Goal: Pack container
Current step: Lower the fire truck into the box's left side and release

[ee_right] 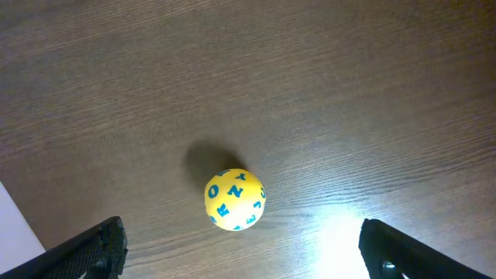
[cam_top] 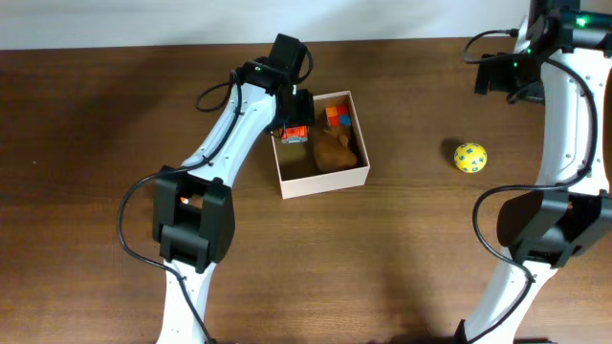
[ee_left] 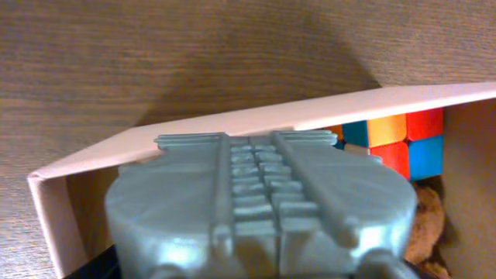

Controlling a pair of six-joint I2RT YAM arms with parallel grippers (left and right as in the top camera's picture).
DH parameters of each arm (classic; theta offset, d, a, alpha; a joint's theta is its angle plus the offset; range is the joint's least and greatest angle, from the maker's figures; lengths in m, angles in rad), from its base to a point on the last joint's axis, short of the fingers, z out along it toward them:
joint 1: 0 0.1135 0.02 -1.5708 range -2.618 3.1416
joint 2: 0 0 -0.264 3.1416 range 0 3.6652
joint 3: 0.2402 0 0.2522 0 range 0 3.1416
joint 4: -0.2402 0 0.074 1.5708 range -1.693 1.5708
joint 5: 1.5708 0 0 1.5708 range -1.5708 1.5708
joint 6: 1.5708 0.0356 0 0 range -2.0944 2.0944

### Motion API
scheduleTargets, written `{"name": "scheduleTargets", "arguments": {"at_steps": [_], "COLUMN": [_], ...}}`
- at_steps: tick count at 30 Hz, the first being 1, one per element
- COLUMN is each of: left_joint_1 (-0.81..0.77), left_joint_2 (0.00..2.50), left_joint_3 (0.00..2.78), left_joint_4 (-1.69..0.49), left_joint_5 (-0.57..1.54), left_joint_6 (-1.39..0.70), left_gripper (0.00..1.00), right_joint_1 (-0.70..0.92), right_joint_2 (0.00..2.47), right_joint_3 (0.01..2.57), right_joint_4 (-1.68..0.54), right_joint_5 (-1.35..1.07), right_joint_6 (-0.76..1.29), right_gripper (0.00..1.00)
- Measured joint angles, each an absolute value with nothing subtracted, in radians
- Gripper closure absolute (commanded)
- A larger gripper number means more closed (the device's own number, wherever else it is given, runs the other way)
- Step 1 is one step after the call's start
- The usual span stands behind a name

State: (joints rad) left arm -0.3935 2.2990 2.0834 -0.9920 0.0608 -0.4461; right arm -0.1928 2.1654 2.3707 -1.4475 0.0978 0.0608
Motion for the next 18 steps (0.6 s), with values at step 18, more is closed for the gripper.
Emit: {"name": "scheduleTargets", "arguments": {"at_steps": [18], "left_joint_1": [-0.393], "left_joint_2": [2.299], "left_joint_3": [2.083], "left_joint_4": [-1.051], "left_joint_5": [0.051], "left_joint_6": [-0.469], "left_gripper": [0.35], "right_joint_1": [-0.193], "right_joint_2": [2.165], "right_joint_3": [2.371], "right_joint_4": [-1.448], "right_joint_5": [0.098], "right_joint_6": [0.06], "right_gripper": [0.01]}}
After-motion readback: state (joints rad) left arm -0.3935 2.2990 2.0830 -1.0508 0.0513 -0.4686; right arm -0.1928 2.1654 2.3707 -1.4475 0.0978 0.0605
